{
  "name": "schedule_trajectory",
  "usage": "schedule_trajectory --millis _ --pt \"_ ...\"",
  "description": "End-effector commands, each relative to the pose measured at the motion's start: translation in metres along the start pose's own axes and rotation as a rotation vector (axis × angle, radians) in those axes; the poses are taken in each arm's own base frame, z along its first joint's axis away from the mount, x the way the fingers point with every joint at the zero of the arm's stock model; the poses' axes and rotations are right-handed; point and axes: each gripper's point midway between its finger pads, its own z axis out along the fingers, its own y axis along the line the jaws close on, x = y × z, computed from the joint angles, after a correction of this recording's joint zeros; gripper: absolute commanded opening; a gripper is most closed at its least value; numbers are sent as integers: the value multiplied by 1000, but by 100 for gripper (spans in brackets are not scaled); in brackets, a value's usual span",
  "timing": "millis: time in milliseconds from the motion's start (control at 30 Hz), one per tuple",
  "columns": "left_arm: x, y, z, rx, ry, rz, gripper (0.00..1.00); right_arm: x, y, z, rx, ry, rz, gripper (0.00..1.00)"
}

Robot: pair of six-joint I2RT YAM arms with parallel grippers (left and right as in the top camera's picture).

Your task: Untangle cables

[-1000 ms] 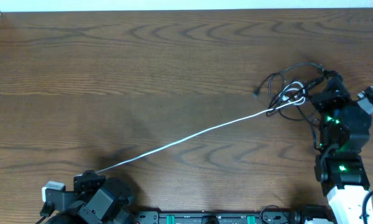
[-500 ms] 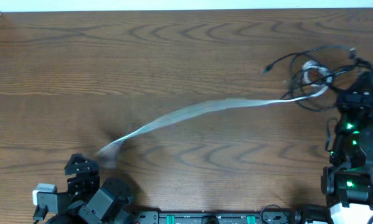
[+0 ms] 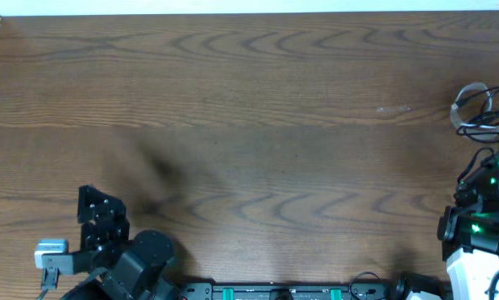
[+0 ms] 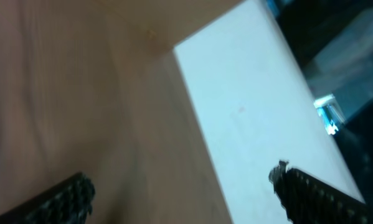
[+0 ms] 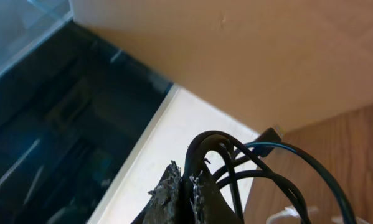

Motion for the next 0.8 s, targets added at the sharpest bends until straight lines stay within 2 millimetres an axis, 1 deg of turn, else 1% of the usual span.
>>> schedule_trajectory --millis 0,67,100,133,167,233,300,433,533,600,633,700,733,767 --pt "-21 -18 -2 26 -114 312 96 28 27 1 -141 157 20 1" --pt "-23 -27 -3 39 -133 349 97 53 50 -8 -274 306 27 1" --pt "-24 -31 -3 44 -137 355 96 64 64 -15 -352 380 40 1" --pt "-25 -35 -4 51 -141 361 96 76 85 -30 -476 485 68 1" --pt "-25 -37 -4 54 -142 365 96 80 93 -37 -527 527 80 1" --pt "-25 -44 -5 65 -144 371 96 90 114 -59 -650 636 121 1" --pt "-24 -50 -5 81 -133 388 96 106 125 -79 -714 749 156 1" --pt "-22 -61 -6 111 -117 368 97 136 128 -105 -770 870 93 3" --pt "-14 -66 -6 140 -75 365 97 163 122 -122 -794 939 3 6" --pt "-15 -73 -8 159 -74 348 97 182 113 -134 -815 980 -100 4" --pt "-19 -81 -9 176 -83 326 97 190 108 -137 -831 988 -167 1" --pt "-24 -100 -13 229 -94 354 97 200 96 -140 -873 971 -325 1" --pt "-25 -110 -16 265 -94 387 97 202 91 -139 -892 954 -394 1" --pt "-28 -124 -21 320 -101 433 97 201 90 -137 -902 932 -438 1"
